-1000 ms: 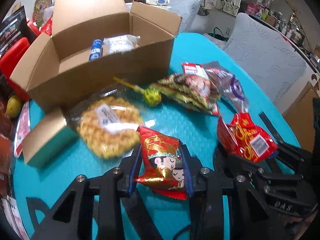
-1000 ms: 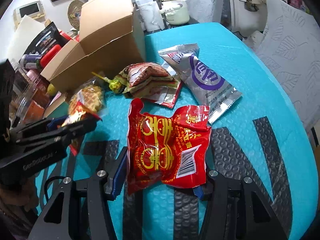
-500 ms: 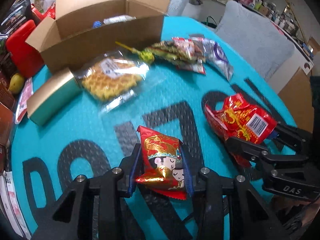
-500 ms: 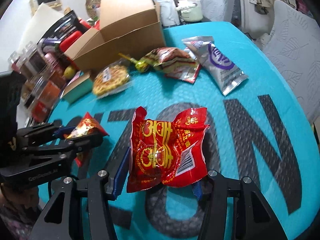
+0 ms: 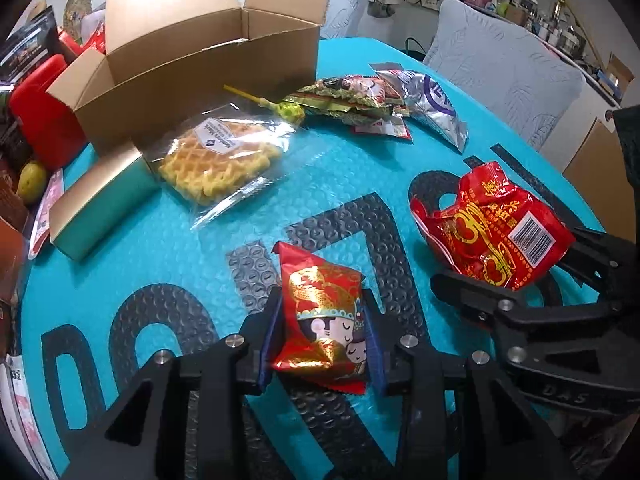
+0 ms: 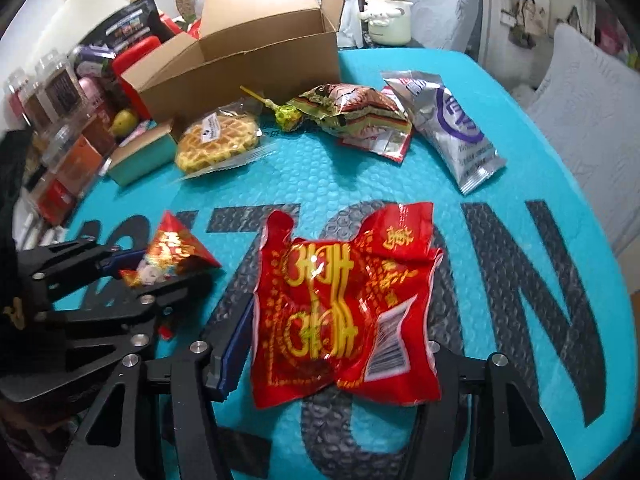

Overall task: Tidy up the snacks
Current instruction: 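Lift both red packets and carry them toward the cardboard box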

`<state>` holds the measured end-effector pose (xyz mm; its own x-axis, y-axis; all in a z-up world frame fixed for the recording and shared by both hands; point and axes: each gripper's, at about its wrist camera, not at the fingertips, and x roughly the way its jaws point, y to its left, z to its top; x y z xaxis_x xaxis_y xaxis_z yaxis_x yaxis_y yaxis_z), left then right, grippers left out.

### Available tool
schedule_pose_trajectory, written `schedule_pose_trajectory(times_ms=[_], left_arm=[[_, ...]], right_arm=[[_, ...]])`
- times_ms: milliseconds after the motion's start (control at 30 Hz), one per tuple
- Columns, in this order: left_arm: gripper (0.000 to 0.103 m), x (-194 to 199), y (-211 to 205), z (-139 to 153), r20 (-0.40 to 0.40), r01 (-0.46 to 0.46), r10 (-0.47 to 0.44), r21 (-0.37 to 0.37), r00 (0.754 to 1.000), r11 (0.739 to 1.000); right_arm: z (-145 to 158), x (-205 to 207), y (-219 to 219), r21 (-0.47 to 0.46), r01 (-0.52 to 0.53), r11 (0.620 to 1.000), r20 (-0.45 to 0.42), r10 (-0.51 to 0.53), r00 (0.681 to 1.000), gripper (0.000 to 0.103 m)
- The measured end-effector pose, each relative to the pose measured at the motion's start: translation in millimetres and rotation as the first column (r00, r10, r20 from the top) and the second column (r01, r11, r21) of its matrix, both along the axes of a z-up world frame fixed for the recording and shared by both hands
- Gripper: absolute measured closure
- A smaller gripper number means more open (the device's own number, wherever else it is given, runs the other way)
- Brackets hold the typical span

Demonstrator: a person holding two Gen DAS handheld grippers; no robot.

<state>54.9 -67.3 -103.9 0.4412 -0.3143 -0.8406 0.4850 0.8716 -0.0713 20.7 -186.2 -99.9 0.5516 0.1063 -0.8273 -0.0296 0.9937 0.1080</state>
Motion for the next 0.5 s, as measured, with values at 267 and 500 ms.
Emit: schedule_pose_trajectory(times_ms=[267, 500], left_arm=[[0.067, 8, 17, 7, -0.005, -0.032, 0.032, -0.03, 0.999, 0.999], [0.067, 6, 32, 25, 0.007, -0.041, 0.042, -0.061, 0.999, 0.997]], right_arm=[[1, -2, -2, 0.024, 0.019, 1.0, 0.016, -0.02, 1.0, 0.058], [7, -12, 4, 0.093, -0.004, 0.996, 0.023, 0.002, 1.0, 0.059]])
